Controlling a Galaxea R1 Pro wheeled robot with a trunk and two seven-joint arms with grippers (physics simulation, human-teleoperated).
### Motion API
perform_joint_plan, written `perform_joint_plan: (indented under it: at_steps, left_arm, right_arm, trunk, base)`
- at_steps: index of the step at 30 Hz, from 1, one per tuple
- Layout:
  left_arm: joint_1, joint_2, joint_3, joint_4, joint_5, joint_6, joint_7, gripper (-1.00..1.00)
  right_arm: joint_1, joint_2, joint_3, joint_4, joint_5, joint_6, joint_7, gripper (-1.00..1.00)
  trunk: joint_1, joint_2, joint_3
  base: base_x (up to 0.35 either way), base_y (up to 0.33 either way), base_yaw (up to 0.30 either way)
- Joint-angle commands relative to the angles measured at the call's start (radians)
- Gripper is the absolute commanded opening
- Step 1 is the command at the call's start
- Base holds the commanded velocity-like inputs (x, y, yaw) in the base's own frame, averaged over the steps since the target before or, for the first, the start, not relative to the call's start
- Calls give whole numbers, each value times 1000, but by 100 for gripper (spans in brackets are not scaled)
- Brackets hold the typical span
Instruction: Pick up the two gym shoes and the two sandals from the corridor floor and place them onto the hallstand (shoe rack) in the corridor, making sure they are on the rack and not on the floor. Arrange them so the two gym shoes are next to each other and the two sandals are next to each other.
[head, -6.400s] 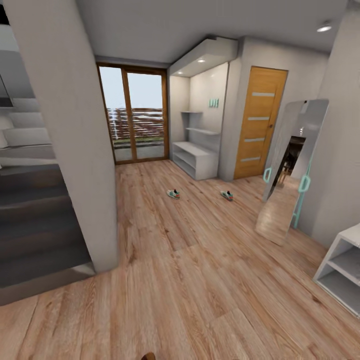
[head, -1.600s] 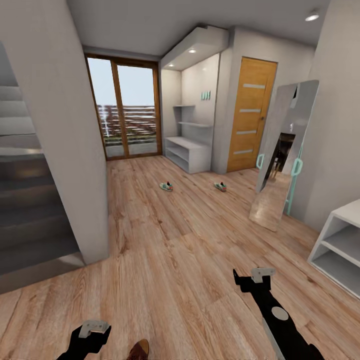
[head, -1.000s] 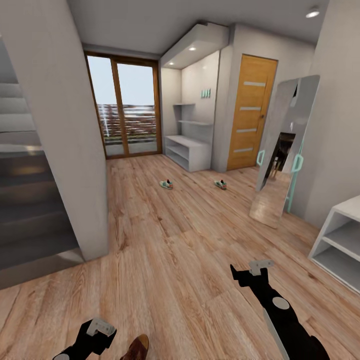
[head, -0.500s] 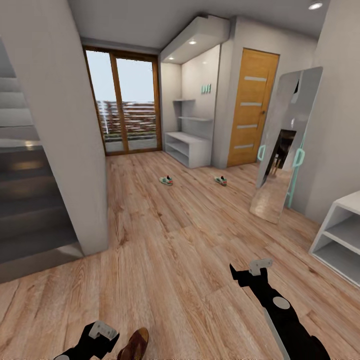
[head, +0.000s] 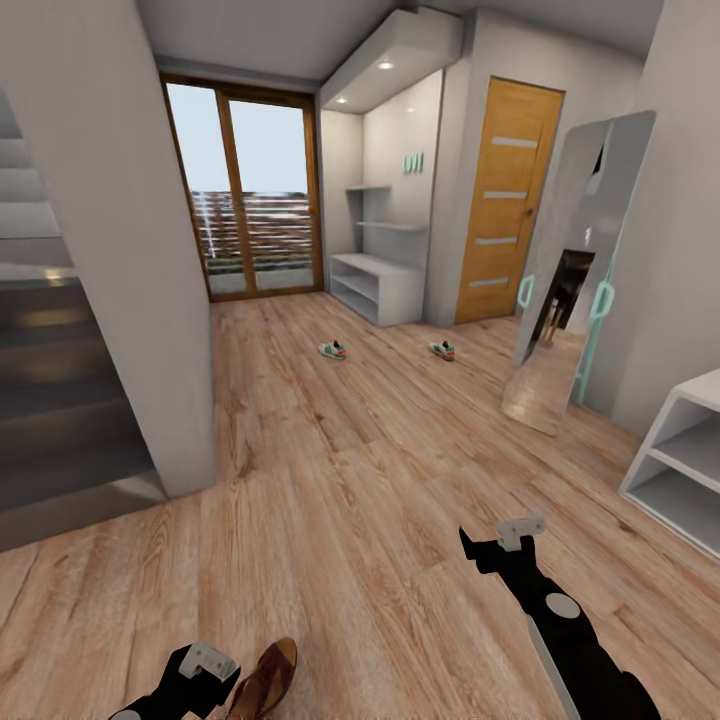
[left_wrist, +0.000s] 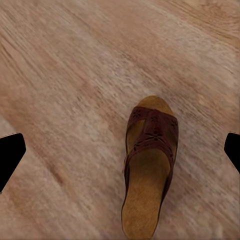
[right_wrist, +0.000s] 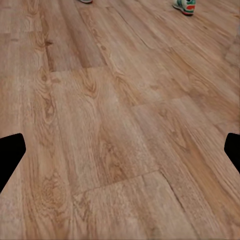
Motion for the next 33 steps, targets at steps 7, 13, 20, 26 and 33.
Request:
perform_joint_plan:
  at_steps: [7, 13, 20, 26, 33]
  left_arm:
    - [-1, -1, 1, 0, -6, -4, -2, 100]
    - [-1, -1, 1, 0, -6, -4, -2, 100]
    - [-1, -1, 1, 0, -6, -4, -2, 100]
    - [-1, 0, 1, 0, -7, -4, -2, 100]
    - [-1, 2, 1, 0, -7, -4, -2, 100]
  right_arm:
    - [0, -1, 1, -3, 4, 6, 2, 100]
    - [0, -1, 1, -3, 3, 6, 2, 100]
    - [0, -1, 1, -3, 3, 6, 2, 100]
    - [0, -1, 1, -3, 3, 6, 2, 100]
    - [0, -1, 1, -3, 3, 6, 2, 100]
  trunk:
    - [27, -50, -34]
    - [50, -92, -63]
    - [77, -141, -96]
    - [89, -162, -126]
    - [93, -164, -165]
  base:
    - [0, 0, 0]
    - [0, 0, 0]
    - [0, 0, 0]
    - [0, 0, 0]
    - [0, 0, 0]
